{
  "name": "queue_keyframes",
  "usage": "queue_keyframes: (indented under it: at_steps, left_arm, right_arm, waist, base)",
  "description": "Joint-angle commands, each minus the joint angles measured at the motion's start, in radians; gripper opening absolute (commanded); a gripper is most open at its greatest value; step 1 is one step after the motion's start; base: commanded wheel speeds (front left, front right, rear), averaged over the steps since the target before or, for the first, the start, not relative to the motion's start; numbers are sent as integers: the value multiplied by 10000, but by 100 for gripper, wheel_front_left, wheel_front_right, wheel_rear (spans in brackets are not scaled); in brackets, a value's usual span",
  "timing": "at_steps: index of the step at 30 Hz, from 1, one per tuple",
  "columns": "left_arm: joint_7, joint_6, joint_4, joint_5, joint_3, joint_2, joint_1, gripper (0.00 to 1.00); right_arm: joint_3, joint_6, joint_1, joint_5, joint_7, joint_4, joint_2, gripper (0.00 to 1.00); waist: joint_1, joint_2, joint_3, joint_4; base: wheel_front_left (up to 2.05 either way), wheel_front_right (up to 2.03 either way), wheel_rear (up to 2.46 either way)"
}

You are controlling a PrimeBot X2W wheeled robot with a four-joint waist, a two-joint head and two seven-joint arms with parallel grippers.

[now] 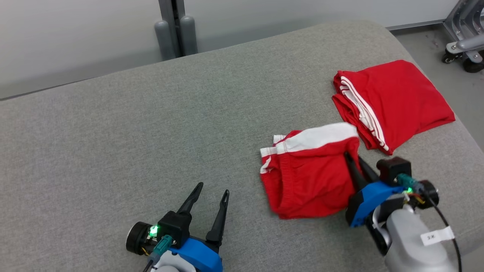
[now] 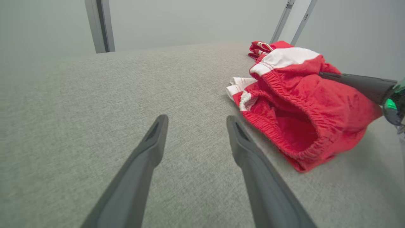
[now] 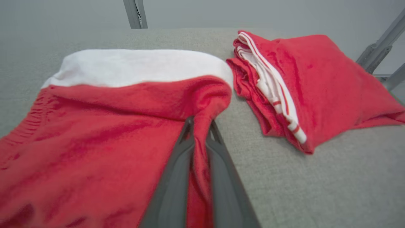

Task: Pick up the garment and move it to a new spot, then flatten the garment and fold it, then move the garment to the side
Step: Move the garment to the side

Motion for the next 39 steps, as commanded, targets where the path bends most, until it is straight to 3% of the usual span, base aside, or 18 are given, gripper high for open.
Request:
queue_keyframes:
  at_steps: [1, 6, 14, 19, 20, 21, 22, 23, 26, 31, 35, 39]
  left_arm:
    - [-42, 14, 7, 58, 41, 12, -56, 100]
    - [-42, -33, 45, 170, 121, 12, -119, 100]
    - [-42, -60, -41, 304, 302, 9, -516, 100]
    - [-39, -73, -9, 367, 351, 21, -701, 100]
    - [-32, -77, 5, 386, 349, 24, -730, 100]
    - [-31, -79, 14, 405, 371, 26, -766, 100]
    - [-29, -81, 26, 409, 405, 49, -791, 100]
    - [-29, -83, 34, 419, 428, 64, -806, 100]
    - [-17, -63, 26, 481, 544, 76, -859, 100]
    - [-19, -28, -38, 494, 711, 78, -915, 100]
    - [-20, 52, -147, 555, 878, 52, -946, 100]
    - [-23, 198, -270, 535, 1052, 37, -987, 100]
  right_arm:
    - [-83, -5, -391, -213, 2, 15, -265, 0]
    - [-350, -5, -1781, -1083, 14, 604, -1282, 0]
    - [-1610, -5, -3627, -2501, 401, 1630, -3269, 0]
    - [-2583, -5, -4135, -3476, 854, 2104, -3967, 0]
    - [-2803, -5, -4183, -3650, 918, 2136, -4060, 12]
    - [-3110, -7, -4229, -3843, 927, 2131, -4164, 37]
    - [-3378, -7, -4246, -4047, 947, 2084, -4224, 100]
    - [-3702, -7, -4253, -4246, 922, 1993, -4249, 100]
    - [-4628, -5, -4255, -4881, 706, 1682, -3979, 100]
    - [-5525, -5, -4366, -5440, 104, 1168, -3008, 100]
    - [-5246, -4, -4328, -4848, -14, 167, -1874, 100]
    - [-4267, -4, -3224, -3775, -7, -1284, -819, 100]
  waist:
    - [0, 0, 118, 116]
    - [0, 0, 483, 486]
    - [0, 0, 1176, 1197]
    - [0, 0, 1502, 1523]
    - [0, 0, 1552, 1571]
    - [0, 0, 1603, 1611]
    - [0, 0, 1639, 1642]
    - [0, 0, 1668, 1670]
    - [0, 0, 1720, 1722]
    - [0, 0, 1674, 1682]
    - [0, 0, 1624, 1614]
    - [0, 0, 1524, 1618]
  base:
    - [0, 0, 0]
    - [0, 0, 0]
    - [0, 0, 0]
    - [0, 0, 0]
    - [0, 0, 0]
    - [0, 0, 0]
    - [0, 0, 0]
    - [0, 0, 0]
    - [0, 0, 0]
    - [0, 0, 0]
    - [0, 0, 0]
    - [0, 0, 0]
